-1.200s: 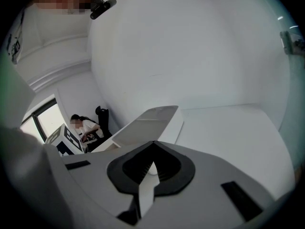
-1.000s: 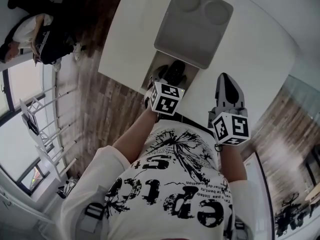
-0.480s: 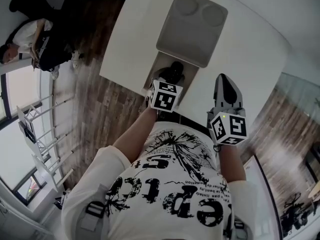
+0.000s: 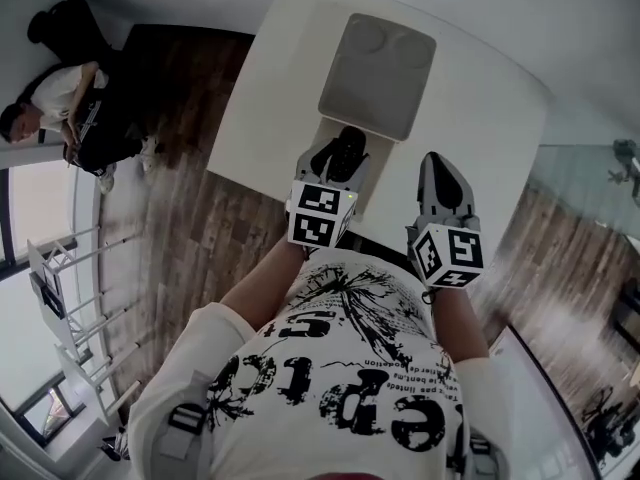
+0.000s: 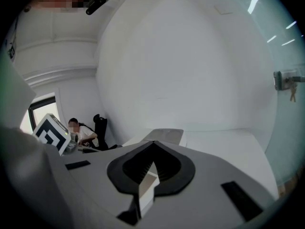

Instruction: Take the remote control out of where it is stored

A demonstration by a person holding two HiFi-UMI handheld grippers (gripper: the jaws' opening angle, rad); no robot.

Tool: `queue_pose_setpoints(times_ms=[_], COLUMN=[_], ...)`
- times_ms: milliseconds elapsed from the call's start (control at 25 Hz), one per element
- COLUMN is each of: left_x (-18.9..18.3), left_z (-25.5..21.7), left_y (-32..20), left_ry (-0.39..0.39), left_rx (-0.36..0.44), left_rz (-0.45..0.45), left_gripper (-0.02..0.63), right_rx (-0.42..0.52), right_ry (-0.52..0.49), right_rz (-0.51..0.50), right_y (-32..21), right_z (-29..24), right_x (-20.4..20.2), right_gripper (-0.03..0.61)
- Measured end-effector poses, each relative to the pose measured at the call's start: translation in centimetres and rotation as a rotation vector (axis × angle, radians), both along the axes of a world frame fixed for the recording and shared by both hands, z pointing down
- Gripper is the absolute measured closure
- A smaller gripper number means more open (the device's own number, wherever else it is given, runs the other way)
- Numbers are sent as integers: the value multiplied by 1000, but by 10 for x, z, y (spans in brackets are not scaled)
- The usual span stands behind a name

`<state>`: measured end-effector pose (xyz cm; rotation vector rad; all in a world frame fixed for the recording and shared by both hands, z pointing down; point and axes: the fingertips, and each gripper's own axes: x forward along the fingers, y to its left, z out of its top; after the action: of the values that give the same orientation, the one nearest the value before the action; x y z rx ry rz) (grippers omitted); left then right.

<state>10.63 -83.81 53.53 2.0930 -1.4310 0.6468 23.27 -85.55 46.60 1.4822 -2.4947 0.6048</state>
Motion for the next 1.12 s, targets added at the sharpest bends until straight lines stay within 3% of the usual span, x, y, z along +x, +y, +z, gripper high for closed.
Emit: queue_pose_setpoints(times_ms=[360,560,720,1120], left_x=[15,21,29,39], left_z=[-122,-171,-198,-250], left_y=[-19,-21,-21,-24], left_ry=[104,100,88,154], left_rx=[347,487,571,705], left_rz=[49,73,87,88], left_gripper=[350,350,350,350], right_rx=[158,231,277,363], right_ry=[22,19,20,29], right_rz=[33,81,114,130], right_y=[6,5,2,-3], right_z=[-57,-86,-106,-140], right_x=[-3,4,9,17], right_gripper=[584,584,584,584])
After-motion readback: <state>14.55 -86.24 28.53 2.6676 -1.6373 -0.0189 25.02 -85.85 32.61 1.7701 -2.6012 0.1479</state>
